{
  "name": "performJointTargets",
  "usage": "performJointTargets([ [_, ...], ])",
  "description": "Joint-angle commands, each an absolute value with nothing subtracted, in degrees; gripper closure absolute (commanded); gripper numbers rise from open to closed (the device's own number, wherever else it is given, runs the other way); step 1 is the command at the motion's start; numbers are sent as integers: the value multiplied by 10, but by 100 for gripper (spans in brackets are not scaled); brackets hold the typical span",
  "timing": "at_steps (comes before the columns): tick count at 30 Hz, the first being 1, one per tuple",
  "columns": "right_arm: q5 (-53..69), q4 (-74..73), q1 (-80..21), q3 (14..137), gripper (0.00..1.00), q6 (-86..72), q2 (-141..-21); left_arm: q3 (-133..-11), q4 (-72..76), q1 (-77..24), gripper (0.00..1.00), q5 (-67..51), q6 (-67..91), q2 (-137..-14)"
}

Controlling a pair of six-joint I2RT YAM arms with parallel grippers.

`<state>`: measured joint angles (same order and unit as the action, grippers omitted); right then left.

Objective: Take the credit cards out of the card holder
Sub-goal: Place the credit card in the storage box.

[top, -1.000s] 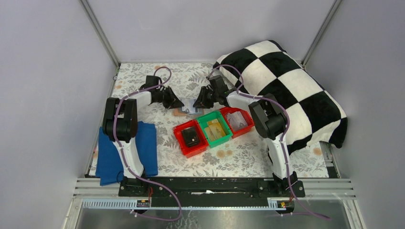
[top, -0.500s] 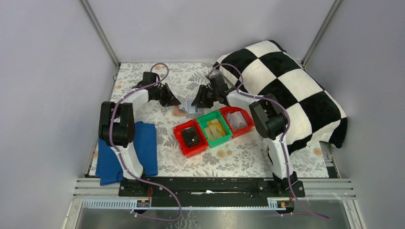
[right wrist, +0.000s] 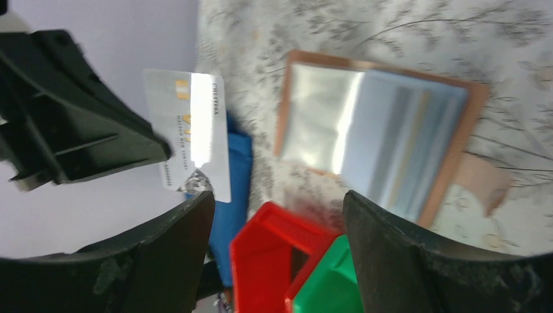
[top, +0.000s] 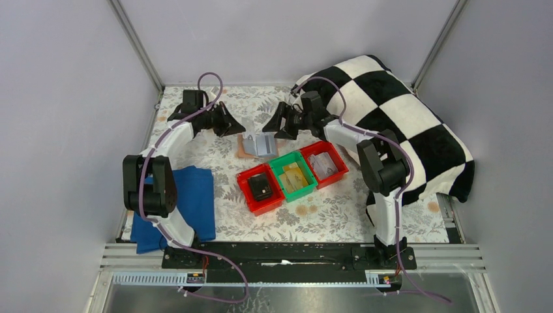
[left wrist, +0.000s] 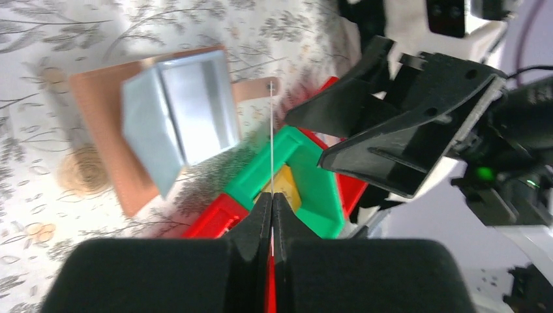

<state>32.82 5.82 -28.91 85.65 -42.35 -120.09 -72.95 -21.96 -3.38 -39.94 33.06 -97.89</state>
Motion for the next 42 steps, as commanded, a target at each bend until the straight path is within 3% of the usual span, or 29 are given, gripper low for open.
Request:
performJointTargets([
  [1, 442, 201, -288, 831, 20, -506, -1169, -713, -130, -33, 100, -488, 365, -934],
  [10, 532, 408, -289, 807, 20, -657, -1197, -672, -54, -34, 100, -538, 419, -914],
  [21, 538, 457, -289, 802, 36, -701, -1203, -641, -5, -41, 100, -548, 453, -896],
  [27, 537, 464, -293, 798, 60, -705, -1199, -637, -3, -48, 100, -544, 455, -891],
  [32, 525, 441, -300, 793, 100, -693, -1183, -635, -6, -59, 100, -536, 451, -885],
  [34, 508, 392, -296, 788, 100, -648, -1161, -643, -32, -60, 100, -526, 435, -882],
  [38, 436, 174, -276, 791, 100, -479, -1090, -675, -119, -61, 59, -496, 387, -879],
  [42, 366, -26, -241, 781, 100, -332, -1013, -701, -181, -61, 39, -468, 350, -872],
])
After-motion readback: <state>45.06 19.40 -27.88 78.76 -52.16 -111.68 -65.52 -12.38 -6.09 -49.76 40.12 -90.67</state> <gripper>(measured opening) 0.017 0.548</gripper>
